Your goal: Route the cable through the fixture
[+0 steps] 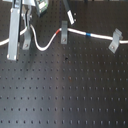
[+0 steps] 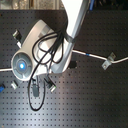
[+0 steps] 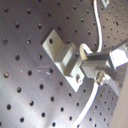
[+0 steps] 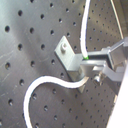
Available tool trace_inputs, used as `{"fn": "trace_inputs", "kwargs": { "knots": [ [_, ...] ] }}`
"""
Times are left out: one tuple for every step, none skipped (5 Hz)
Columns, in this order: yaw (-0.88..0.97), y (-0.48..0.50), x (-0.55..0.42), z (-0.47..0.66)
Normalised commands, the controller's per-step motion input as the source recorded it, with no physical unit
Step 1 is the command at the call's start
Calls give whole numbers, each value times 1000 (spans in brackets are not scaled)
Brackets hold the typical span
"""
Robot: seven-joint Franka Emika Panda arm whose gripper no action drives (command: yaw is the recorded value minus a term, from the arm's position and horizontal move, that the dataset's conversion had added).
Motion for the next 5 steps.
{"fn": "trace_inputs", "kwargs": {
  "knots": [
    [-46,-359,191,156],
    [0,-389,67,181],
    [0,-311,-22,163],
    [0,-194,-43,141],
    [0,-180,-115,96]
  ]
}}
